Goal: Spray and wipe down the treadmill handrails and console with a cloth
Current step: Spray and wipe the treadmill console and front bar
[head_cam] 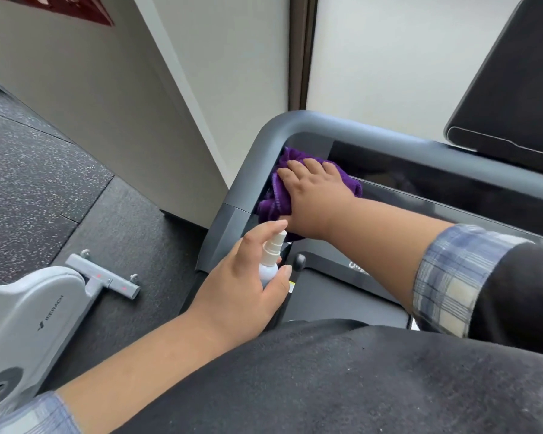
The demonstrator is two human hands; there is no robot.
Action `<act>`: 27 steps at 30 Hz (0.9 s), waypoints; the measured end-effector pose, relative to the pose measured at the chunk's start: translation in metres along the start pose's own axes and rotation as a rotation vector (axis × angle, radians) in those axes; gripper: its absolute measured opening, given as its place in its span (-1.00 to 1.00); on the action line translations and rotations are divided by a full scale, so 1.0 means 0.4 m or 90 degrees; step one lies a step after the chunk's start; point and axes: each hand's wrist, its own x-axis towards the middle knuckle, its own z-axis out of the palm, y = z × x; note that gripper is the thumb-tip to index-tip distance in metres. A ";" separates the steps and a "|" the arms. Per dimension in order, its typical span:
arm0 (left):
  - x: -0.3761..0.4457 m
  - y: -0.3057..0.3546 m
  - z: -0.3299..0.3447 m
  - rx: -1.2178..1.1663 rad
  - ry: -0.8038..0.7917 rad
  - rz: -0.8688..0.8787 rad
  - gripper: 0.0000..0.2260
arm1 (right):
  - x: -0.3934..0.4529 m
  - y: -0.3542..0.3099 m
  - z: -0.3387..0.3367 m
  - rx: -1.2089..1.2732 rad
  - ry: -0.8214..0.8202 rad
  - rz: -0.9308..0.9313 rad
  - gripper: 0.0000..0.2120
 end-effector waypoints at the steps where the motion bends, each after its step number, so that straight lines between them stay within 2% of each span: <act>1: 0.001 0.003 0.000 -0.004 -0.001 -0.004 -0.45 | -0.010 0.012 0.001 -0.010 0.017 -0.007 -0.14; 4: 0.006 0.006 0.002 -0.011 -0.009 -0.006 -0.45 | -0.041 0.037 0.008 -0.018 0.028 -0.022 -0.19; 12: 0.004 -0.003 -0.005 -0.001 -0.016 -0.007 -0.45 | 0.004 0.014 -0.009 -0.021 -0.031 -0.031 -0.13; 21: 0.010 -0.005 -0.012 0.020 -0.029 -0.007 -0.49 | -0.054 -0.042 0.023 -0.023 -0.035 0.021 -0.12; 27: 0.019 -0.007 -0.011 0.064 -0.052 0.007 -0.40 | -0.012 -0.083 0.017 -0.022 -0.027 0.044 -0.16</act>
